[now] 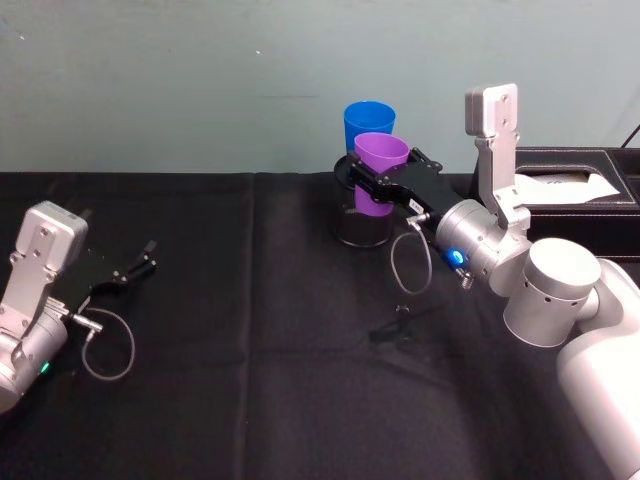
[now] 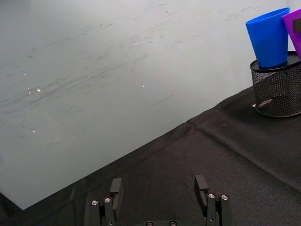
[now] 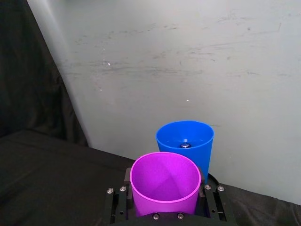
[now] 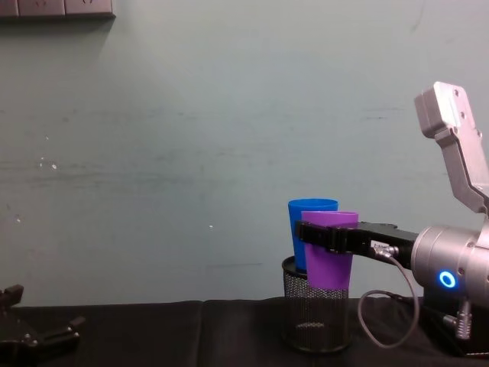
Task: Pick up one cup with a gripper and tap it against the other cup.
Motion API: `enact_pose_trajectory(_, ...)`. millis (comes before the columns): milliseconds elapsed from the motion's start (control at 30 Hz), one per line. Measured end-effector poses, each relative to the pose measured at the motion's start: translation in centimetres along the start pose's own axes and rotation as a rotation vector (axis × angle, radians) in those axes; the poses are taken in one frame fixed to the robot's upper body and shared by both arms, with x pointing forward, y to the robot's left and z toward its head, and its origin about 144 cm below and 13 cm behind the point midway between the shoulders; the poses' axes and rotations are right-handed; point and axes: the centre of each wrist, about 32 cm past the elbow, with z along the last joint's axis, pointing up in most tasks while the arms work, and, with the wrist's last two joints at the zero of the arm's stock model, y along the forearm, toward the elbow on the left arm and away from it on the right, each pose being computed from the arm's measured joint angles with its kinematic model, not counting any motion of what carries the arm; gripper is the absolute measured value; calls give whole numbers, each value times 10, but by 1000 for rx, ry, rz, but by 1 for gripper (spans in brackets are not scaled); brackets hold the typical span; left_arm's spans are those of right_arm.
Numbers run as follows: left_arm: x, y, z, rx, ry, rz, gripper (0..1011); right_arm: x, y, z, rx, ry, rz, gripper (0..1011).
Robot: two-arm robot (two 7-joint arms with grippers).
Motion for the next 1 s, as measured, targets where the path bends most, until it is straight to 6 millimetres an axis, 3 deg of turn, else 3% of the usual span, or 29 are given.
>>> enact_pose_trajectory(1000,0,0,0,0,0,0,1000,0,0,0,0,0,0,733)
